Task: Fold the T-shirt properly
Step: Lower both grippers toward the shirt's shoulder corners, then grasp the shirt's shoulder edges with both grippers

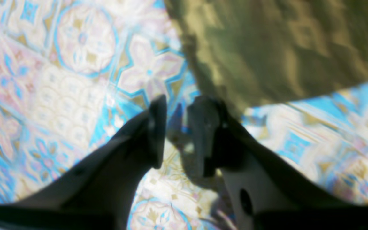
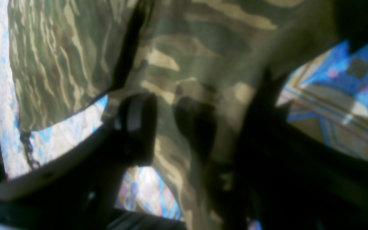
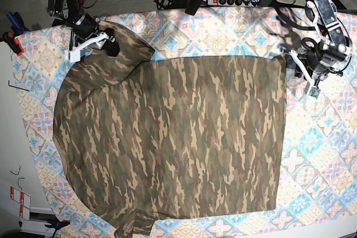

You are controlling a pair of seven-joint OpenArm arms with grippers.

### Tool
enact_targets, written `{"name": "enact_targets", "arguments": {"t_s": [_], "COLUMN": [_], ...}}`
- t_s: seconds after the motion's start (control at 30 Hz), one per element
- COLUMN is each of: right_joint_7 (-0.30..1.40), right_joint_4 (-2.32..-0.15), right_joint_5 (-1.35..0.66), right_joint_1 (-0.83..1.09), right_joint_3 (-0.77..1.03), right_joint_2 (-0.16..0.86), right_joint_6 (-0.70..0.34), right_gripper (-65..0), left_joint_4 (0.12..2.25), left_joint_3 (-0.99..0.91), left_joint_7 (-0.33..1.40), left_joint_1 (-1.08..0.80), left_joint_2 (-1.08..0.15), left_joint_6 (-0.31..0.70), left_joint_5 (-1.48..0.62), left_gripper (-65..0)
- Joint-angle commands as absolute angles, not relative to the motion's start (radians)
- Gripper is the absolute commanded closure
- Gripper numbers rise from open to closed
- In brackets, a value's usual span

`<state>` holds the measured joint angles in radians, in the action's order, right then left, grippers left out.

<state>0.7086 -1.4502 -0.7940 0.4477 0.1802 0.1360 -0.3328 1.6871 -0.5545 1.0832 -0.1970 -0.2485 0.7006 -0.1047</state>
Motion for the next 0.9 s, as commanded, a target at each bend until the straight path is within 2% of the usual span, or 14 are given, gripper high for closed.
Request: {"name": "enact_targets", "arguments": {"t_s": [0.0, 0.1, 0.2, 0.5, 0.67, 0.87], "right_joint_7": [0.774, 0.773, 0.773, 0.773, 0.773, 0.773], "right_joint_4": [-1.445, -1.445, -1.445, -1.443, -1.443, -1.443], "right_joint_5": [-0.769, -0.769, -0.769, -0.768, -0.768, -0.768], "right_joint_1": [0.464, 0.481, 0.481, 0.481, 0.481, 0.481], "right_joint_3": [0.174, 0.177, 0.177, 0.176, 0.173, 0.173], "right_joint_2": [0.136, 0.136, 0.136, 0.156, 0.156, 0.156], "right_joint_6": [-0.318, -0.318, -0.318, -0.318, -0.318, -0.318], "right_gripper": [-31.0, -31.0, -31.0, -31.0, -31.0, -31.0], "left_joint_4": [1.670, 1.587, 1.520, 1.227, 1.205, 1.204], "left_joint_3": [-0.565, -0.568, -0.581, -0.578, -0.458, -0.447], "left_joint_7": [1.076, 1.076, 1.076, 1.075, 1.084, 1.084], "left_joint_1": [-0.180, -0.143, -0.113, -0.004, -0.012, -0.042], "left_joint_2": [-0.271, -0.283, -0.283, -0.274, -0.252, -0.191], "left_joint_6": [0.698, 0.698, 0.698, 0.698, 0.698, 0.698], "left_joint_5": [-0.108, -0.116, -0.117, -0.113, -0.157, -0.165], "left_gripper": [-17.9, -24.4, -27.7, -27.7, -27.7, -27.7]}}
